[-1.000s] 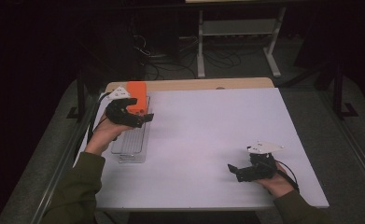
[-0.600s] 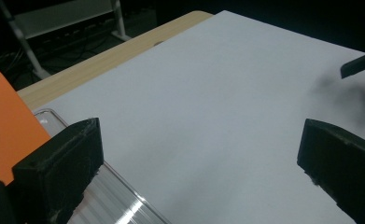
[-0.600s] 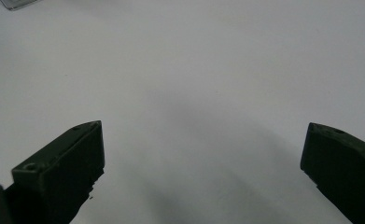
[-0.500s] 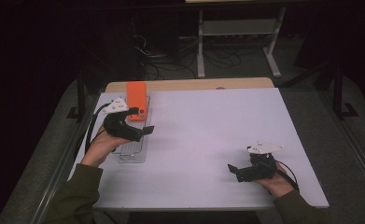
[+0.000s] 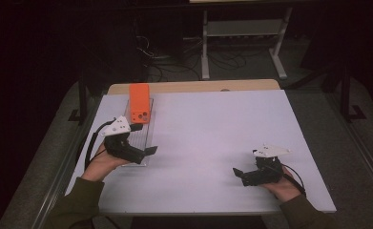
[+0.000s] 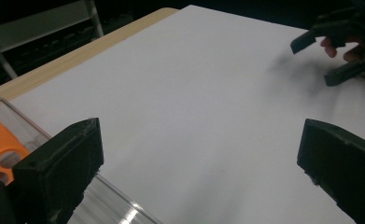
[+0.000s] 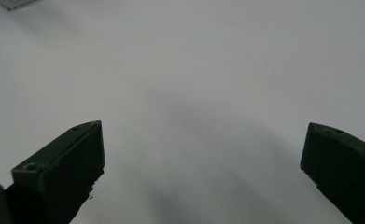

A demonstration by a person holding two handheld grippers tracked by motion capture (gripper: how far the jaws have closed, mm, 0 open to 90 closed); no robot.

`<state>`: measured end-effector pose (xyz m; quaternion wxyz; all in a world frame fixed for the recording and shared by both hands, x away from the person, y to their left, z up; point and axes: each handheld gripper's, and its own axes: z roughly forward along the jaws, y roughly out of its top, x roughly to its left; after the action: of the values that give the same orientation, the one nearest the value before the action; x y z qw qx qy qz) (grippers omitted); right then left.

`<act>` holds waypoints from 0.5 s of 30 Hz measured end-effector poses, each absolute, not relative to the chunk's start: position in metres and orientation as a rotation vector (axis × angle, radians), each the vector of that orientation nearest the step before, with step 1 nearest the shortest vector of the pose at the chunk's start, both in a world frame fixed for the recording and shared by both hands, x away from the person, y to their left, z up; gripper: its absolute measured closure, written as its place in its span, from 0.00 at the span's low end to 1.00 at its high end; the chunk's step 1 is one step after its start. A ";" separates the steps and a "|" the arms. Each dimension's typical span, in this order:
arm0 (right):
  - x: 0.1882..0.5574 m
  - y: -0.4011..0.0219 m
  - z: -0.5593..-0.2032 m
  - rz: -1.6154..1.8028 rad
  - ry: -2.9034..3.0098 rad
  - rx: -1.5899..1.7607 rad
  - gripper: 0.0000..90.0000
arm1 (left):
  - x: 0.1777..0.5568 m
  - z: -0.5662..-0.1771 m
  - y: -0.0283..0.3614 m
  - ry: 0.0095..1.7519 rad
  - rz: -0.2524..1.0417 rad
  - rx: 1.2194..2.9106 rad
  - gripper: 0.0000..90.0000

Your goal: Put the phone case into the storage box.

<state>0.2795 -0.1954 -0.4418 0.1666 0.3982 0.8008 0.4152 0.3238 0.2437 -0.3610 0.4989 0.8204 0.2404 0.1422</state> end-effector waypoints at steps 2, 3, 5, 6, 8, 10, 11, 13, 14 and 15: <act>0.279 -0.195 -0.442 1.181 2.278 1.135 0.00 | 0.318 -0.364 0.244 0.563 0.348 1.980 0.00; 0.279 -0.195 -0.442 1.181 2.278 1.136 0.00 | 0.314 -0.366 0.243 0.557 0.341 1.973 0.00; 0.279 -0.195 -0.442 1.182 2.276 1.137 0.00 | 0.309 -0.369 0.244 0.539 0.346 1.985 0.00; 0.279 -0.195 -0.442 1.182 2.275 1.137 0.00 | 0.307 -0.371 0.244 0.534 0.347 1.981 0.00; 0.279 -0.195 -0.442 1.180 2.275 1.137 0.00 | 0.303 -0.375 0.246 0.530 0.343 1.985 0.00; 0.279 -0.195 -0.442 1.181 2.275 1.138 0.00 | 0.299 -0.379 0.247 0.524 0.347 1.982 0.00; 0.279 -0.195 -0.442 1.180 2.276 1.136 0.00 | 0.298 -0.381 0.248 0.522 0.345 1.978 0.00; 0.279 -0.195 -0.442 1.179 2.276 1.133 0.00 | 0.294 -0.384 0.250 0.517 0.352 1.966 0.00; 0.279 -0.195 -0.442 1.179 2.276 1.137 0.00 | 0.293 -0.385 0.251 0.517 0.352 1.958 0.00; 0.279 -0.195 -0.442 1.179 2.276 1.139 0.00 | 0.291 -0.387 0.252 0.524 0.347 1.950 0.00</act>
<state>0.2787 -0.1949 -0.4418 0.1673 0.4002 0.8000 0.4145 0.2912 0.2520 -0.3868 0.5195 0.8133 0.2184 0.1449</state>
